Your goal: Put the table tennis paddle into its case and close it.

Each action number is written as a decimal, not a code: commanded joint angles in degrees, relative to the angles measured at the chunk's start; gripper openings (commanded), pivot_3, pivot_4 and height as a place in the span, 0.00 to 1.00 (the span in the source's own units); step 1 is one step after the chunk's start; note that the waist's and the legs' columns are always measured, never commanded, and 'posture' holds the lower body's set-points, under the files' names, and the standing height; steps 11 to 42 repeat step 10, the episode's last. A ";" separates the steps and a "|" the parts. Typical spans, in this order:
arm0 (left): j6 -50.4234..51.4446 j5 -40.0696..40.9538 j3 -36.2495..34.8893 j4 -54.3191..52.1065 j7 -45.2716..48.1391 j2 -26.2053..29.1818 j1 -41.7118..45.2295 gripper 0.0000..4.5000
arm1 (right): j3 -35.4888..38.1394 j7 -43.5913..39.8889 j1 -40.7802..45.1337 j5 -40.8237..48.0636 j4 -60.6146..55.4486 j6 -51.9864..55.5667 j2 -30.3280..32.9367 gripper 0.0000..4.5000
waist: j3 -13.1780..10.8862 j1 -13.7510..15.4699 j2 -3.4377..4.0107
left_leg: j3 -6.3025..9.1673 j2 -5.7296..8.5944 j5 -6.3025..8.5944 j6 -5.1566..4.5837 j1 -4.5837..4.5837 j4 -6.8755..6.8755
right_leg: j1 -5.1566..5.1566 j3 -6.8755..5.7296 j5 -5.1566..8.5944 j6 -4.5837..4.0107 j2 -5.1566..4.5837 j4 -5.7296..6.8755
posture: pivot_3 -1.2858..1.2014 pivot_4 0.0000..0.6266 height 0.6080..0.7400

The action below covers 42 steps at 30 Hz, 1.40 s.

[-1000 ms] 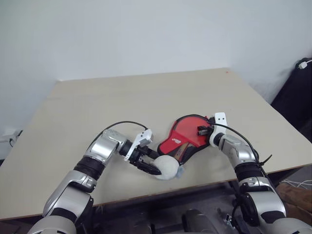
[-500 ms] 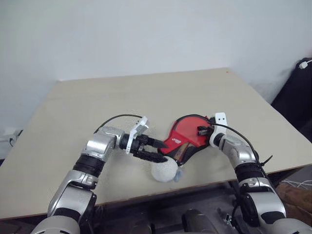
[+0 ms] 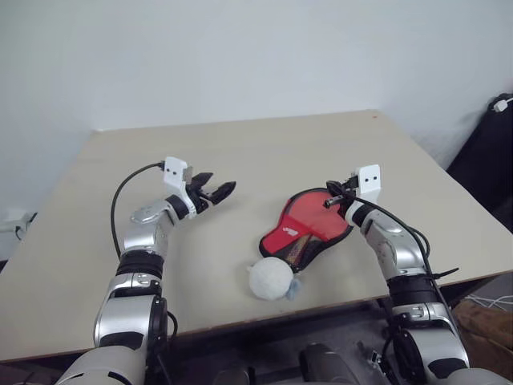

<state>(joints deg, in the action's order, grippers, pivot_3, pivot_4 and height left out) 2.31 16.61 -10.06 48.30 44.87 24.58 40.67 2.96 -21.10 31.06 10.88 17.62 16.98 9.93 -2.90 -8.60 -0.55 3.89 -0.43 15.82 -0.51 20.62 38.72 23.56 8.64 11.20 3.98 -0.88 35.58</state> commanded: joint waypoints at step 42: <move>-1.89 0.88 -3.96 -9.99 -6.52 2.30 -8.49 1.00 | 3.09 4.06 4.76 0.17 2.56 -5.24 -0.92 0.00 | 0.00 -0.06 0.00 | 0.02 -0.01 0.00 0.00 -0.02 -0.05 | 0.02 0.00 0.00 0.00 0.00 0.05 | 0.52 0.00 1.00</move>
